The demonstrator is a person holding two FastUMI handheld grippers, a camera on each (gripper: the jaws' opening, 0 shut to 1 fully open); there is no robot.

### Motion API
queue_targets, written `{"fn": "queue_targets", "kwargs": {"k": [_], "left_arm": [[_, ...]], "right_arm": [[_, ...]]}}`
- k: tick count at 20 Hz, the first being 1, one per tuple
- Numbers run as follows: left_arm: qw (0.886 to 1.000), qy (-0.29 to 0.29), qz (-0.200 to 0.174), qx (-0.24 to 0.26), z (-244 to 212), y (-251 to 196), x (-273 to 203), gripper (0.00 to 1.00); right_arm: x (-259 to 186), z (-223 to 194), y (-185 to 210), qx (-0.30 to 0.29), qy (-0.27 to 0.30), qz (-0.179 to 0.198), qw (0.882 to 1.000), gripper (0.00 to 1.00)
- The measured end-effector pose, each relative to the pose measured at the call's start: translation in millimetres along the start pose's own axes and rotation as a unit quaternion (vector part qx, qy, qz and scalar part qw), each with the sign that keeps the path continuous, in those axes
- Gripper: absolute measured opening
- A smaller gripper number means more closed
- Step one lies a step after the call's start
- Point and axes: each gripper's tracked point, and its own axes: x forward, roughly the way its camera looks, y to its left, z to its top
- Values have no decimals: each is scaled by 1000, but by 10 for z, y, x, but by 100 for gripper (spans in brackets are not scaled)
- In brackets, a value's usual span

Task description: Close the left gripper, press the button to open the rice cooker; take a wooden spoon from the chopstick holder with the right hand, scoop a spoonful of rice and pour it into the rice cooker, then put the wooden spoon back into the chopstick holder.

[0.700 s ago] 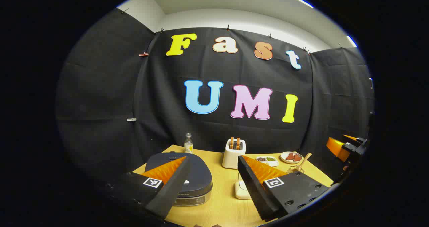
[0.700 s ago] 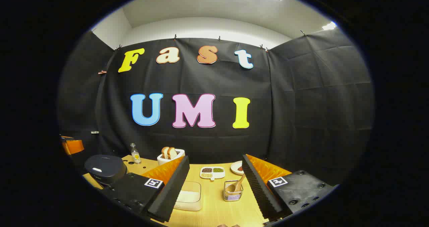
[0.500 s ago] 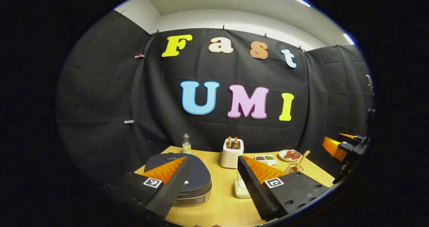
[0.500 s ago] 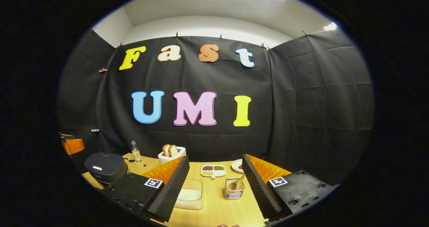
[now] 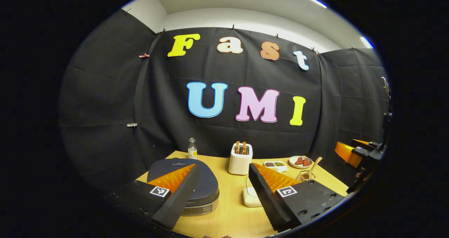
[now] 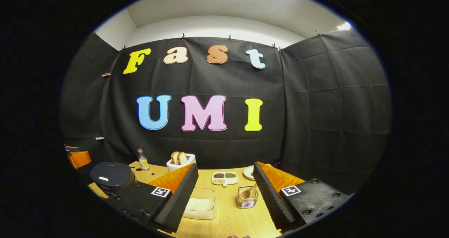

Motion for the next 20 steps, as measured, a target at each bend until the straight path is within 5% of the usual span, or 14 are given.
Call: {"fn": "queue_targets", "kwargs": {"k": [17,20], "left_arm": [[1000,23,-4,9,27,267,294,95],[999,53,-10,-7,-7,407,461,82]], "right_arm": [[3,-93,-144,9,13,-21,1000,98],[-24,-97,-229,17,15,-38,999,98]]}}
